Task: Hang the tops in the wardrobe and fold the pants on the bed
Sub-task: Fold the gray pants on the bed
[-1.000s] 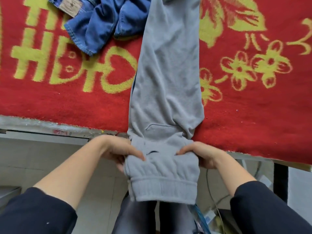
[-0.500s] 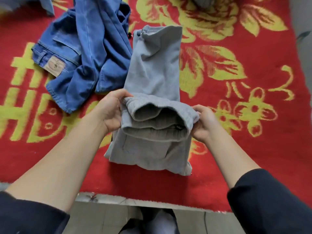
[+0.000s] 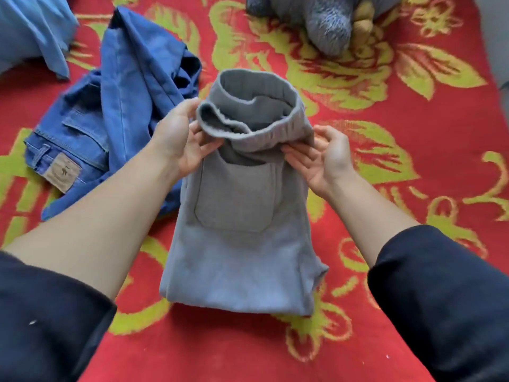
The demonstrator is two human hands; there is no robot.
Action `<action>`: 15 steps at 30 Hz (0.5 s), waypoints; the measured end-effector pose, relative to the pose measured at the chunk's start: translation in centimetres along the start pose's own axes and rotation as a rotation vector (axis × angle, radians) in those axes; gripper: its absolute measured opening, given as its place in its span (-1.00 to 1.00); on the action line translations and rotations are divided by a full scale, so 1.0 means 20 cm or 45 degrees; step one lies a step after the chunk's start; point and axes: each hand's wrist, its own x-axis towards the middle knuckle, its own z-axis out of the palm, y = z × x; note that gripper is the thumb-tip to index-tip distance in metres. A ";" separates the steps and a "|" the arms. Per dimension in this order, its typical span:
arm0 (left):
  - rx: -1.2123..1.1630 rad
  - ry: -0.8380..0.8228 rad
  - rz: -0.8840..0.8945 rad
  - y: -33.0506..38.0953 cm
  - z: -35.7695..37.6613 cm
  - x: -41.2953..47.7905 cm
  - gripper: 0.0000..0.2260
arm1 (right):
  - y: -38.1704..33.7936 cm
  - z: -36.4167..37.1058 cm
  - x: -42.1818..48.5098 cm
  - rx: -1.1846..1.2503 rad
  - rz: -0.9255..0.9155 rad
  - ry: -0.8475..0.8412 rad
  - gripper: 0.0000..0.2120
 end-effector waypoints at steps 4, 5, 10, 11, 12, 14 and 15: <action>0.646 0.153 0.228 -0.25 -0.07 0.01 -0.54 | 0.15 -0.06 0.03 -0.387 -0.056 -0.033 -0.53; 0.977 0.159 0.346 -0.35 -0.12 -0.03 -0.46 | 0.21 -0.09 0.01 -0.599 -0.110 -0.009 -0.50; 2.041 -0.114 0.598 -0.77 -0.44 -0.41 -0.43 | 0.53 -0.38 -0.24 -1.913 -0.482 -0.297 -0.39; 2.163 -0.170 0.596 -0.82 -0.50 -0.48 -0.43 | 0.59 -0.43 -0.30 -2.139 -0.569 -0.377 -0.35; 2.279 -0.244 0.593 -0.86 -0.55 -0.55 -0.42 | 0.65 -0.46 -0.36 -2.308 -0.634 -0.465 -0.30; 2.429 -0.379 0.602 -0.90 -0.61 -0.64 -0.39 | 0.75 -0.52 -0.46 -2.542 -0.690 -0.633 -0.20; 2.468 -0.431 0.611 -0.92 -0.64 -0.66 -0.35 | 0.78 -0.54 -0.50 -2.658 -0.687 -0.693 -0.15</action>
